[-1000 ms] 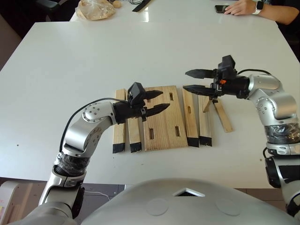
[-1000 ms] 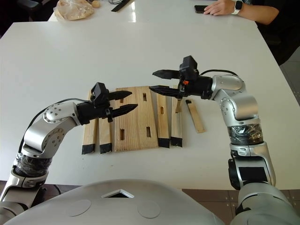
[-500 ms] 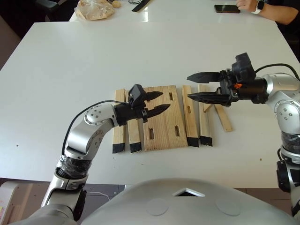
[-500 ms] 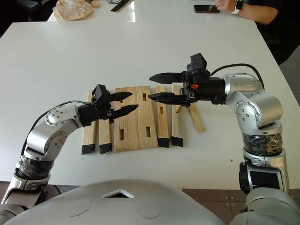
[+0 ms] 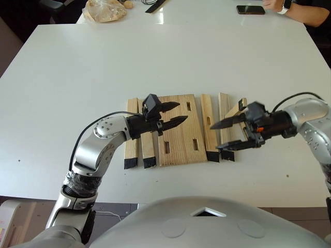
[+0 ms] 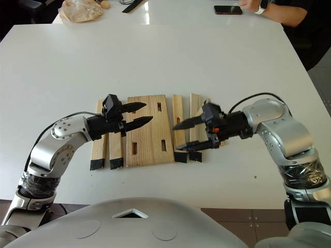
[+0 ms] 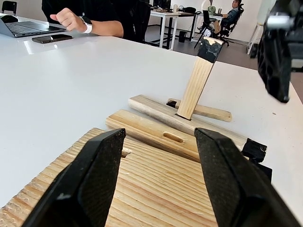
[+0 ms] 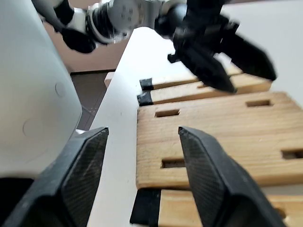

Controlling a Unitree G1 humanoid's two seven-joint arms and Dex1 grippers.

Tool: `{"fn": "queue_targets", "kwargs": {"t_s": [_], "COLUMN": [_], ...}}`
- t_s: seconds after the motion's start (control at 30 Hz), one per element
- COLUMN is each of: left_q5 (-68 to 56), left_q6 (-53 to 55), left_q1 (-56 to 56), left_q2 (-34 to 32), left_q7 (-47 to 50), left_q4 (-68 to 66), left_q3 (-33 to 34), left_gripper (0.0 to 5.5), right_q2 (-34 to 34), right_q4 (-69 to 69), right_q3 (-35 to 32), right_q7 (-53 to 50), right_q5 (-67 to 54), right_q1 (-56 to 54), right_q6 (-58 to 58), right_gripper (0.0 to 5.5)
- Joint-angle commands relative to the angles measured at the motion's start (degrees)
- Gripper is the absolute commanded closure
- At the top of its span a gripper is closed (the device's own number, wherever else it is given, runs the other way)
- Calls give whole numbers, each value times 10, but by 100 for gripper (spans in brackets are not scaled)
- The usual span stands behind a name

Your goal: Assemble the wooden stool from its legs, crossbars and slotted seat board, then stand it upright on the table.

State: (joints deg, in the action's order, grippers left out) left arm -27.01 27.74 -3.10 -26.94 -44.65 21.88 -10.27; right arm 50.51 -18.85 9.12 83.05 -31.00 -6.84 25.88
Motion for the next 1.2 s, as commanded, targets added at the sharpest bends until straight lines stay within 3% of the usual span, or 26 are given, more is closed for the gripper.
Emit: {"fn": "queue_targets", "kwargs": {"t_s": [0.03, 0.33, 0.5, 0.7, 0.8, 0.87, 1.2], "left_q5": [13, 23, 26, 31, 31, 30, 66], "left_q6": [-4, -13, -16, -22, -20, -21, -33], "left_q1": [8, 22, 29, 67, 96, 111, 81], "left_q2": [-2, 3, 3, 7, 4, 6, 34], "left_q7": [5, 7, 13, 33, 48, 59, 92], "left_q4": [-3, -4, -3, 12, 31, 38, 6], "left_q3": [-5, -9, -1, -3, 3, 9, -11], "left_gripper": [279, 279, 279, 279, 279, 279, 279], "right_q2": [7, 14, 35, 41, 31, 18, -129], "right_q4": [44, 175, 204, 36, -26, -55, -108], "right_q3": [39, 69, 39, -111, -178, -185, -139], "right_q7": [6, -1, 1, -77, -188, -251, -478], "right_q5": [68, 186, 193, 44, 31, 43, 39], "right_q1": [28, 22, 6, 89, 135, 158, 197], "right_q6": [-62, -194, -231, -87, 12, 61, 226], "right_gripper": [277, 277, 277, 277, 231, 199, 199]}}
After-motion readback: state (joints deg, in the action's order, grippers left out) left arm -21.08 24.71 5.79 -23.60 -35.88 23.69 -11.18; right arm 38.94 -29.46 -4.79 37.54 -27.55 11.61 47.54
